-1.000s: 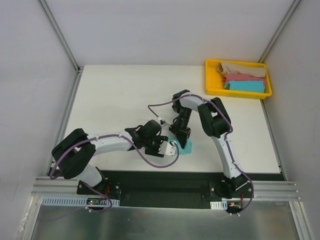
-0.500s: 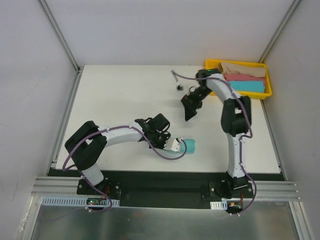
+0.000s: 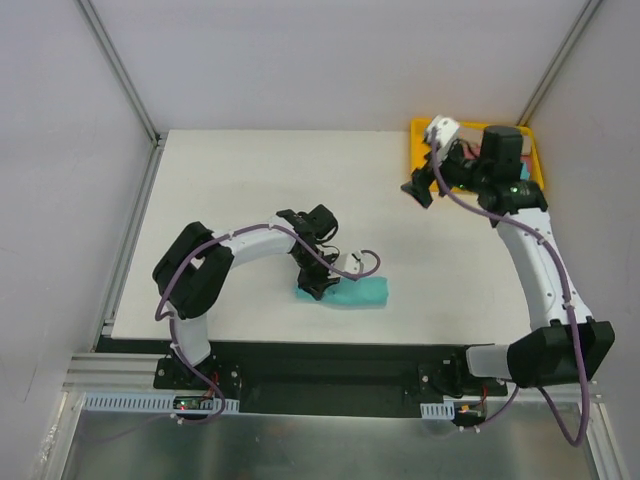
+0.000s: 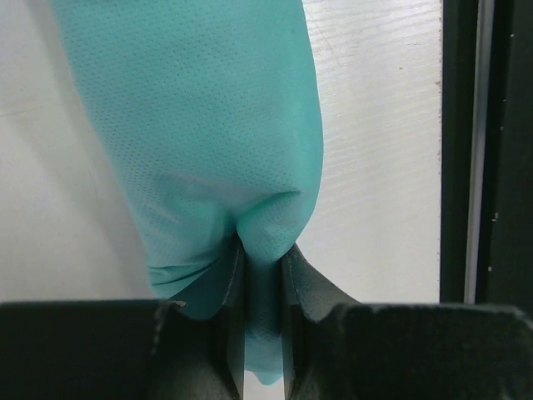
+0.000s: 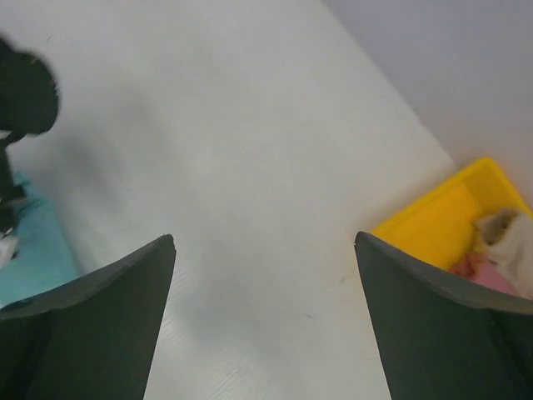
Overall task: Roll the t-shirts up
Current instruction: Roll the T-shirt to the center of the board.
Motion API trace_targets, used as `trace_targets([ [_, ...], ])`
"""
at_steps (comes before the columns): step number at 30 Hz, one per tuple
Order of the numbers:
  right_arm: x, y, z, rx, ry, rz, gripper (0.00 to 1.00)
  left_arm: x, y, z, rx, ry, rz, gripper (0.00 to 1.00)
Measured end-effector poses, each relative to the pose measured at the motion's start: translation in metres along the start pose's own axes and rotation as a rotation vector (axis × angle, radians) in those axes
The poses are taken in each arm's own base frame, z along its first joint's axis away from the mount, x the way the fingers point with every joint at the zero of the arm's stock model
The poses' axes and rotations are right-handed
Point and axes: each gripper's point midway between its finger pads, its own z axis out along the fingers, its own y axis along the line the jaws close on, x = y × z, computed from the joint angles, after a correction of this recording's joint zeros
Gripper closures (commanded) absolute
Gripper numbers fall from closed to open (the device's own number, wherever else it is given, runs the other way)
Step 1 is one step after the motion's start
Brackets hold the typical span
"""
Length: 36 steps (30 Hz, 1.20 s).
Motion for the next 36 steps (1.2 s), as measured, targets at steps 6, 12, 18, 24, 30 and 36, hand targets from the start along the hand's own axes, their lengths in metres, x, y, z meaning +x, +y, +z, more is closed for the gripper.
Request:
trace_targets([
  [6,0.132,0.153,-0.01,-0.329,0.214,-0.143,0.11,0.002,-0.005,-0.002,0.059,-0.011,-0.079,0.99],
  [12,0.192,0.229,-0.04,-0.511,0.239,-0.35,0.1,0.001,-0.005,-0.002,0.094,-0.018,-0.128,0.99],
  [18,0.19,0.252,-0.022,-0.571,0.162,-0.509,0.1,0.0,-0.006,-0.002,0.117,-0.009,-0.166,0.99],
  [24,0.202,0.25,0.007,-0.579,0.193,-0.553,0.13,-0.001,-0.011,0.0,0.146,-0.009,-0.201,0.99],
  [30,0.219,0.253,0.027,-0.597,0.239,-0.597,0.22,-0.001,-0.017,0.001,0.181,-0.011,-0.237,1.0],
  [36,0.238,0.259,0.039,-0.626,0.295,-0.648,0.51,0.001,-0.017,-0.003,0.224,-0.046,-0.318,1.0],
])
